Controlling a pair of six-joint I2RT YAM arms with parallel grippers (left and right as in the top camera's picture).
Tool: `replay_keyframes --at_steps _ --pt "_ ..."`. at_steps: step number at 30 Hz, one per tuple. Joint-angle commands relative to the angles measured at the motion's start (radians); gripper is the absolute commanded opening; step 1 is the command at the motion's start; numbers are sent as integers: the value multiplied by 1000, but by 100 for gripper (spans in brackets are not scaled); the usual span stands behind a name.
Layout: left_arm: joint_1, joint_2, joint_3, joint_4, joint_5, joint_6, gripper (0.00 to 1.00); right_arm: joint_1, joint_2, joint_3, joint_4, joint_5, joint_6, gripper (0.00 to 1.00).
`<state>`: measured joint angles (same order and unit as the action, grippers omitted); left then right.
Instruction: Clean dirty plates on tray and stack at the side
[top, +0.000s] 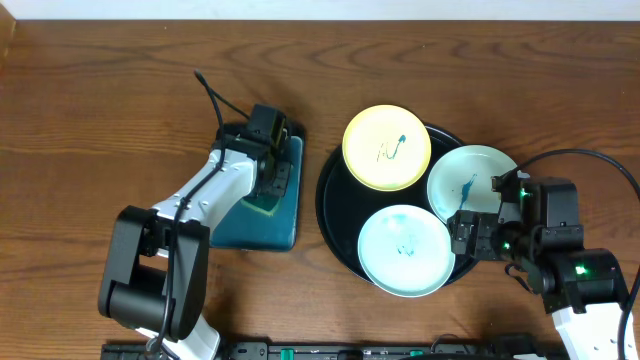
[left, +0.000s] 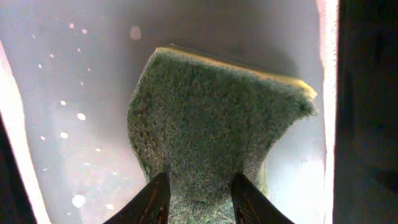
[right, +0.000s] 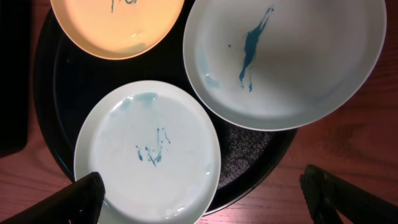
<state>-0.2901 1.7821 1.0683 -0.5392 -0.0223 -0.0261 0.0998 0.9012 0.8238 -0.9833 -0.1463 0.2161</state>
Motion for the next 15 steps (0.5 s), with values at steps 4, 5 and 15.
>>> replay_keyframes --at_steps 4,5,15 --pt "3 16 -72 22 -12 -17 35 -1 0 24 -1 -9 -11 99" --pt "3 16 -82 31 -12 -17 35 -1 0 24 -1 -9 -11 99" --pt "2 16 -135 74 -12 -32 19 -1 0 24 -1 -9 -11 99"
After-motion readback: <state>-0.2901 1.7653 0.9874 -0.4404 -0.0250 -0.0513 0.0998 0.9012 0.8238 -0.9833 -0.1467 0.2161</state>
